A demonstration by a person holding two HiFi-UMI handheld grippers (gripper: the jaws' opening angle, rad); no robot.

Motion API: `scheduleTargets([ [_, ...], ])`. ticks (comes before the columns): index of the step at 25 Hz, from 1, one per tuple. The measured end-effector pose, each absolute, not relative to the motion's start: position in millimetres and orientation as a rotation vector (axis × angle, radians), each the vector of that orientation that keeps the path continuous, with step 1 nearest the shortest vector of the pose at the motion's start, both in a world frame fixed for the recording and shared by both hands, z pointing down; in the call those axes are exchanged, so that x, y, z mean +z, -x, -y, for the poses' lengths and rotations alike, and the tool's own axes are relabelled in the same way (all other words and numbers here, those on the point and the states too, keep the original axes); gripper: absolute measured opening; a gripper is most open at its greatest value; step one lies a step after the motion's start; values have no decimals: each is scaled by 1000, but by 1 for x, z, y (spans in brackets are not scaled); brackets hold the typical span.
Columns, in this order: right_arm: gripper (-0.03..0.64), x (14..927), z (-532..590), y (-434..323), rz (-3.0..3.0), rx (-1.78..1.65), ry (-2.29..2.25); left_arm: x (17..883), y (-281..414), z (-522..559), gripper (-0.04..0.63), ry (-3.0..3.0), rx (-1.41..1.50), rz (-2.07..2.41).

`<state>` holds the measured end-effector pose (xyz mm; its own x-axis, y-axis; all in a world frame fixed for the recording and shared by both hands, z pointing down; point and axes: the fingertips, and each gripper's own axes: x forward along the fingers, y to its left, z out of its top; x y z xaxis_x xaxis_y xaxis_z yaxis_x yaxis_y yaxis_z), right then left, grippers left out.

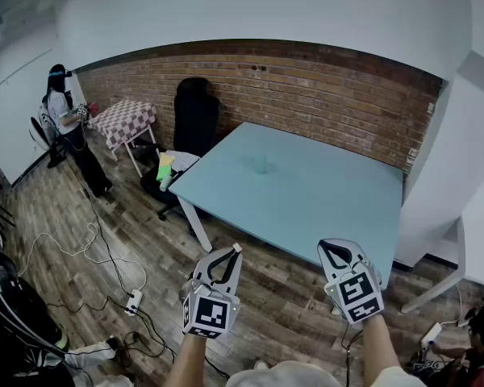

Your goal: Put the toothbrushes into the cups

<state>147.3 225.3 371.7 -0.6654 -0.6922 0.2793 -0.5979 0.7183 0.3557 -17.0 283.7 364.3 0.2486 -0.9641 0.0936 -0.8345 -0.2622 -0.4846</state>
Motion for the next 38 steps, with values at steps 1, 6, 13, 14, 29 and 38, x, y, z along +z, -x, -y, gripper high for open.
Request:
scheduleTargets([
  [1,5,372,-224,-145,2526,-325,-1000,364,19,-282,41,2194,-540,-1652],
  [6,6,373,-219,-137,2528,-310,-1052,365,31,-279,41,2209,-535,-1634],
  [13,6,377,-215,-132,2514,-279,-1091,369,42,-273,41,2238,-539,-1617],
  [14,6,379,-214,-131,2511,-270,-1090,370,43,-271,41,2245,-538,-1614],
  [29,6,399,-75,-86,2534,-271,-1016,396,75,-134,41,2258,-564,-1641],
  [38,6,398,24,-70,2540,-220,-997,400,86,-37,41,2293,-608,-1649],
])
